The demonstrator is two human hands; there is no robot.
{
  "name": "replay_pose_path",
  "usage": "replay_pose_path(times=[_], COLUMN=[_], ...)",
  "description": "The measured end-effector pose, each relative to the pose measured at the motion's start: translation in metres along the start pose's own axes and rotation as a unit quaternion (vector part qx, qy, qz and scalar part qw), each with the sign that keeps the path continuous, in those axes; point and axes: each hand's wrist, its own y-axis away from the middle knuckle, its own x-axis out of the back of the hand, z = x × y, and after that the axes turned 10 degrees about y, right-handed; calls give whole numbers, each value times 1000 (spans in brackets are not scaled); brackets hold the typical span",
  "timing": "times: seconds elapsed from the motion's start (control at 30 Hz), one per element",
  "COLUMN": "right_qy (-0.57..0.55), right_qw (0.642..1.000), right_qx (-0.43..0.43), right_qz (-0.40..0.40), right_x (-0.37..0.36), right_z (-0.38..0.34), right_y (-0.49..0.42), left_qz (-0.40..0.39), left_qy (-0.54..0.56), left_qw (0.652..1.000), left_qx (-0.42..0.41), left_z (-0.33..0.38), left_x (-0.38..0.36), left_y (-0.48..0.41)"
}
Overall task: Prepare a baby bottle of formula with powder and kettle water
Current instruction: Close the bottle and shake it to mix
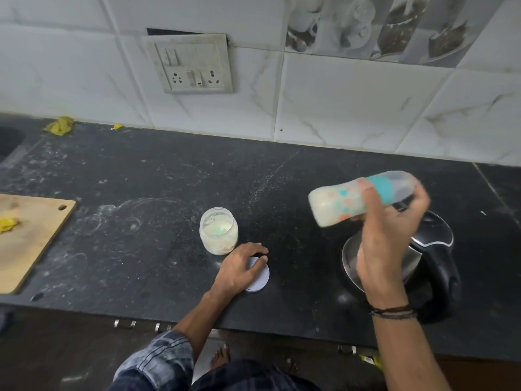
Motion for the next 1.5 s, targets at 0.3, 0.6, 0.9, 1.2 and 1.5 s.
replay_pose_path(times=[0.3,0.6,0.9,1.2,1.5], right_qy=[8,22,-2,13,42], right_qw=[1000,998,1000,999,997], right_qx=[-28,-60,-24,-34,-42], right_qz=[-3,-18,14,-4,-54], right_x=[-2,-1,-6,-12,-11], right_z=[3,6,-4,-7,1], right_y=[-1,-9,-6,-3,1], left_qz=[4,4,11,7,8], left_qy=[-1,-5,-1,-1,-1], left_qw=[1000,1000,1000,1000,1000], left_qx=[-3,-4,-7,-8,-5], left_z=[0,0,0,0,2], left_x=[0,0,-1,-1,0], left_y=[0,0,1,0,0])
